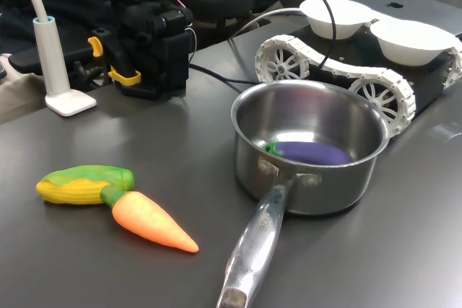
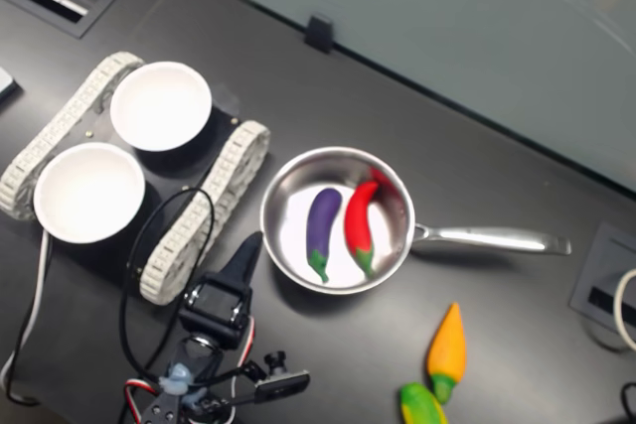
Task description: Pick up the brinjal and place them in the pan
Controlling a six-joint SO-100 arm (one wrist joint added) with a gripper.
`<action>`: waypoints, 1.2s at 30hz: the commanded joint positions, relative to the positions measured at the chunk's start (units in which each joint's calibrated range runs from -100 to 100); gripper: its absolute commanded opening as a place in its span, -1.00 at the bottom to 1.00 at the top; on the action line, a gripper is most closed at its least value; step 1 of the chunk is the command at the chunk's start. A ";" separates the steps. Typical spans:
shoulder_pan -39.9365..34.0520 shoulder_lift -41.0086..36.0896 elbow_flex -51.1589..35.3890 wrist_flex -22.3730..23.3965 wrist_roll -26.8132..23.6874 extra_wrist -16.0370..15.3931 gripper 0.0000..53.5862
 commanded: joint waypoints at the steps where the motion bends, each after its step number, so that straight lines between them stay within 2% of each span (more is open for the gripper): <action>1: -0.14 -1.34 -0.42 3.50 0.68 -0.65 -0.99; 8: -0.02 -1.34 2.86 7.42 0.24 -0.74 -0.99; 14: 0.44 -1.34 9.49 9.30 -0.20 -0.74 -0.99; 36: 3.99 -1.42 22.94 9.72 -0.63 -0.48 -0.99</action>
